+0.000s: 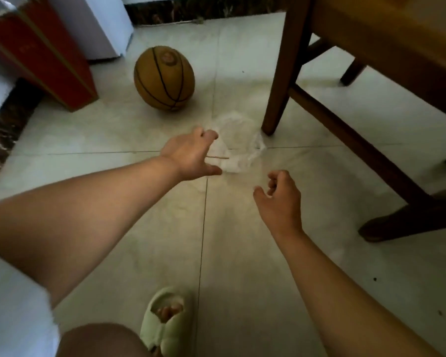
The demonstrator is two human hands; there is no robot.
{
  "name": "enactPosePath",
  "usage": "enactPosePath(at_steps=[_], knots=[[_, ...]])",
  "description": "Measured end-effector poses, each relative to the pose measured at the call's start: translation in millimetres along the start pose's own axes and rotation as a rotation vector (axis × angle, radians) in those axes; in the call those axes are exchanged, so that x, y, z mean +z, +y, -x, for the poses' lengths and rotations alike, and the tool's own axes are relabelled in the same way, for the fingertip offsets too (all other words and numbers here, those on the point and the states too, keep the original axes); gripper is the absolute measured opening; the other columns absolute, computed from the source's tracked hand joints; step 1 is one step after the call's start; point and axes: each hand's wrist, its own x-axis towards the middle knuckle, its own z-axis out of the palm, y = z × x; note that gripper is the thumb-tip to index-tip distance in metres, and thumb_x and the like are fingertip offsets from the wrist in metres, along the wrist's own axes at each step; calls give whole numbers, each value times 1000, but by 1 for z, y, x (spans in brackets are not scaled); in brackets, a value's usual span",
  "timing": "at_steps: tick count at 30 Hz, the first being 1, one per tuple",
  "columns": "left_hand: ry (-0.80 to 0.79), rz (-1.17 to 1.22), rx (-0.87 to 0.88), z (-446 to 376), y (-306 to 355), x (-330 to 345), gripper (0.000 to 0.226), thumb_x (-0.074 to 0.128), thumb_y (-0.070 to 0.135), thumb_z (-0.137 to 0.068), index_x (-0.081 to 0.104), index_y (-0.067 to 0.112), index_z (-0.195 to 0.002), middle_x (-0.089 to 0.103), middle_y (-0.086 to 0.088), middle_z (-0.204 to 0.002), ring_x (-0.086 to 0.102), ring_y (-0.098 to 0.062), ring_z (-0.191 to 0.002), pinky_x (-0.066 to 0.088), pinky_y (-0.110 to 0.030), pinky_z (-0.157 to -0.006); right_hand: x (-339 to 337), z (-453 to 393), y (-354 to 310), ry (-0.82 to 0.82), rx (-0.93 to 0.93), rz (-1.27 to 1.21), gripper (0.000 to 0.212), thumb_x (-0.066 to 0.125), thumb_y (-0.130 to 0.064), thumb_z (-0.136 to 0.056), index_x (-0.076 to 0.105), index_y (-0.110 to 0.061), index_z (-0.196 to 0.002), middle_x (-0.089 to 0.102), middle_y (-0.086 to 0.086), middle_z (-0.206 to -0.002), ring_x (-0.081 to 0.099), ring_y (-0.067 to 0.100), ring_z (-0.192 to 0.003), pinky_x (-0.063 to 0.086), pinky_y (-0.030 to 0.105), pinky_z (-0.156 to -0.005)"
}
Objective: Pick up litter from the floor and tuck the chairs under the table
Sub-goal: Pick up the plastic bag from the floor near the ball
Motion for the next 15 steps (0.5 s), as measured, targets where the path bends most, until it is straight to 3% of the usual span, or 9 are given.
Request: enactPosePath(at_steps=[4, 8, 10, 12, 15], knots=[[-123, -35, -54, -49, -8, 62, 122, 69, 68, -59, -3, 22, -146, 10, -10, -155, 54, -33, -115, 48, -41, -79, 19, -21, 17, -1, 25, 64, 48, 68, -24, -79, 46, -15, -121, 53, 2, -117, 52, 14, -102, 47, 26, -85], [-132, -1, -81, -92, -18, 105, 141, 70, 73, -50, -27, 23, -139, -12, -12, -156, 64, -34, -92, 41, -31, -55, 45, -36, 27, -19, 64, 104, 56, 69, -27, -78, 42, -17, -126, 50, 3, -125, 51, 16, -111, 47, 30, -92], [-128, 32, -58, -113, -25, 121, 145, 71, 73, -47, -34, 26, -136, -14, -15, -155, 65, -35, -86, 42, -33, -57, 56, -42, 31, -10, 81, 114, 57, 70, -27, -78, 41, -18, -127, 49, 2, -127, 50, 16, -114, 47, 29, -93], [-127, 57, -18, -133, -28, 137, 147, 72, 74, -44, -36, 29, -133, -9, -16, -156, 64, -36, -93, 44, -35, -62, 63, -46, 35, 15, 90, 126, 57, 69, -27, -78, 41, -18, -127, 48, 2, -127, 49, 16, -114, 46, 27, -93], [-161, 81, 12, -151, -21, 160, 145, 73, 75, -42, -31, 33, -135, 15, -12, -154, 59, -35, -106, 45, -37, -67, 68, -47, 42, 46, 113, 148, 57, 68, -27, -79, 40, -19, -128, 47, 2, -128, 48, 15, -114, 43, 24, -92]])
